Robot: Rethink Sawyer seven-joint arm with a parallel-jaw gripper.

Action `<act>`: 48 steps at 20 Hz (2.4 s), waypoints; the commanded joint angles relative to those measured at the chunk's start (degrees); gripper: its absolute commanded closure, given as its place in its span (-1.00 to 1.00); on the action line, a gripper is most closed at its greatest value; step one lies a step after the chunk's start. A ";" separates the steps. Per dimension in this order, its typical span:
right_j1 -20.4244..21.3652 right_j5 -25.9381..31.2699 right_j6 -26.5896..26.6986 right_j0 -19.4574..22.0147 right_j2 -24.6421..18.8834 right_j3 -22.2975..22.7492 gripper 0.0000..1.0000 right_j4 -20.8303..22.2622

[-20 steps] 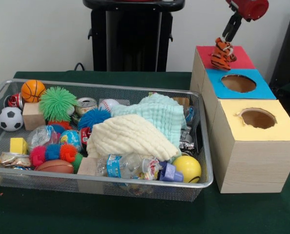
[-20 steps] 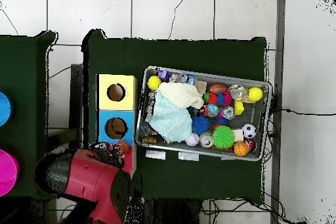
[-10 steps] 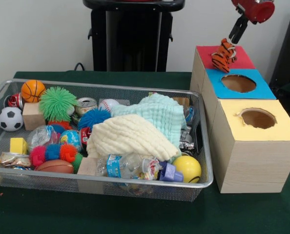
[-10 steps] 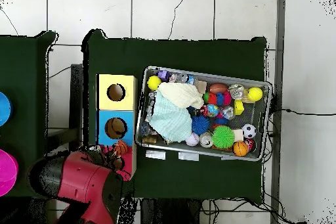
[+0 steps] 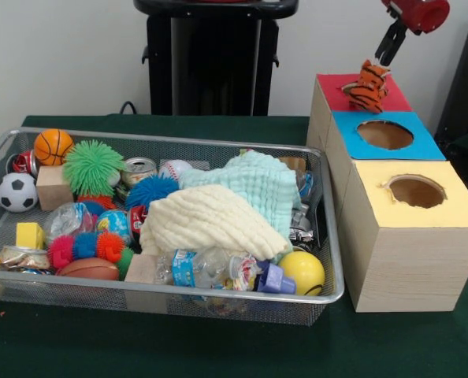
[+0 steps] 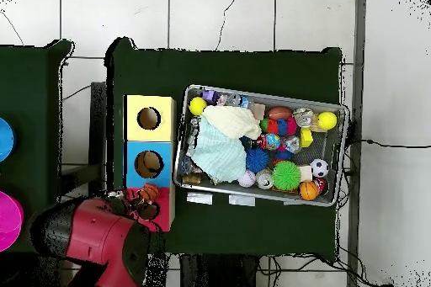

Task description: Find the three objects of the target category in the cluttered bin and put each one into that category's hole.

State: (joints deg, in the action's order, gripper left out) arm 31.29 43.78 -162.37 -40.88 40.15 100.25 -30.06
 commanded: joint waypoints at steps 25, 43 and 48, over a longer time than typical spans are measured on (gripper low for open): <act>2.15 -0.92 -12.67 3.31 -3.50 7.25 1.00 -2.42; 0.61 -4.46 -13.89 2.99 -5.84 8.85 1.00 -4.87; 1.10 -2.58 -14.73 1.68 -4.88 8.45 1.00 -4.96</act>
State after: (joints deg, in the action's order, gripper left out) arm 33.22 40.83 -162.37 -38.96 41.56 105.93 -32.37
